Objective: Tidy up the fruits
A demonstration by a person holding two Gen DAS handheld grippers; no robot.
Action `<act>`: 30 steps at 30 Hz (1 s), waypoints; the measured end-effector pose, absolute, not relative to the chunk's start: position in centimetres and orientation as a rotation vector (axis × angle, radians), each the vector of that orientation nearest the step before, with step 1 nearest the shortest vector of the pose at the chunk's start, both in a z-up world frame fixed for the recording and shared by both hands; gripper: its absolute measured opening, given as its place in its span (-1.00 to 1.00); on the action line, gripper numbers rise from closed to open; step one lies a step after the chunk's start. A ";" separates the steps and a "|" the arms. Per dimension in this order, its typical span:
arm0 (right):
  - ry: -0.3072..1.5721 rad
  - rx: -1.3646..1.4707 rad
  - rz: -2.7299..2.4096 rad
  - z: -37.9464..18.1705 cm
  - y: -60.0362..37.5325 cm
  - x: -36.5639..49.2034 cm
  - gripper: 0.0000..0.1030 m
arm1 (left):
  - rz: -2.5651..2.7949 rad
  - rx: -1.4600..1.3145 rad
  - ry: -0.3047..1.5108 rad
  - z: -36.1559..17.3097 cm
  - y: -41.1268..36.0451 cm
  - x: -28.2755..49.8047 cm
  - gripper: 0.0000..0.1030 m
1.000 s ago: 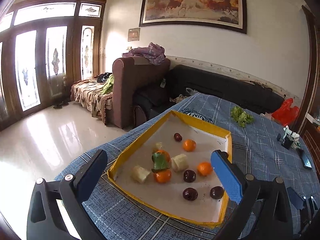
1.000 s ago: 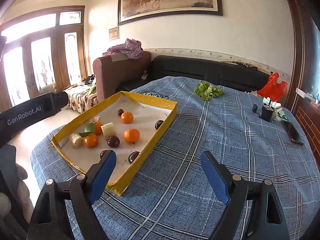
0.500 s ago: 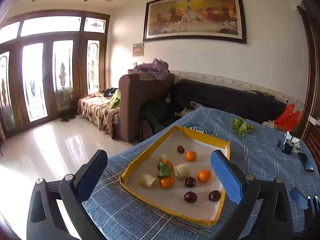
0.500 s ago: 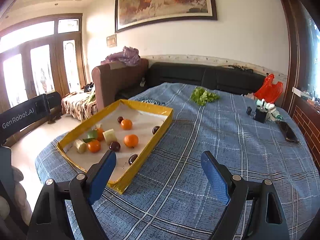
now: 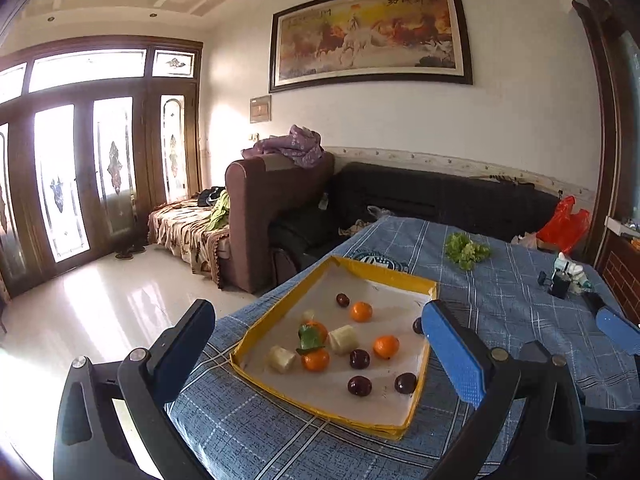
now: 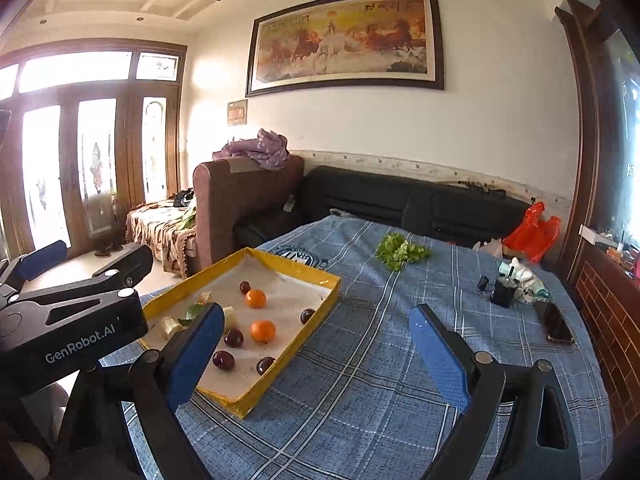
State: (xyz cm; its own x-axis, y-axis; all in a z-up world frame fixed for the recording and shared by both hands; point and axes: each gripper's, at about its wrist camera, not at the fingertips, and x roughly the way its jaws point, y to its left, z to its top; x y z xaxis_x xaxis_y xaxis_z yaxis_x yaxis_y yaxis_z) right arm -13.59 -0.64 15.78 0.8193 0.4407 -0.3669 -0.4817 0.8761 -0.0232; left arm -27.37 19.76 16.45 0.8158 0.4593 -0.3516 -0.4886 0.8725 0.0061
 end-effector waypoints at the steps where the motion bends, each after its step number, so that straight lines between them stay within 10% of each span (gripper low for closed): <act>1: 0.371 -0.110 0.492 15.4 -0.8 -13.4 0.87 | 0.508 -0.082 0.359 16.3 19.7 -27.2 1.00; 30: 0.520 -0.113 0.440 10.8 -1.2 -9.2 0.88 | 0.502 -0.132 0.499 13.0 21.9 -23.2 1.00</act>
State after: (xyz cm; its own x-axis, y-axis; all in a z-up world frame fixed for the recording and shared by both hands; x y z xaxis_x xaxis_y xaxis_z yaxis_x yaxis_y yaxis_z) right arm -9.20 -1.22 10.77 0.7769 0.3778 -0.5037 -0.4343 0.9007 0.0058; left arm -23.24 21.88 12.99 0.7602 0.4278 -0.4889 -0.4910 0.8711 -0.0012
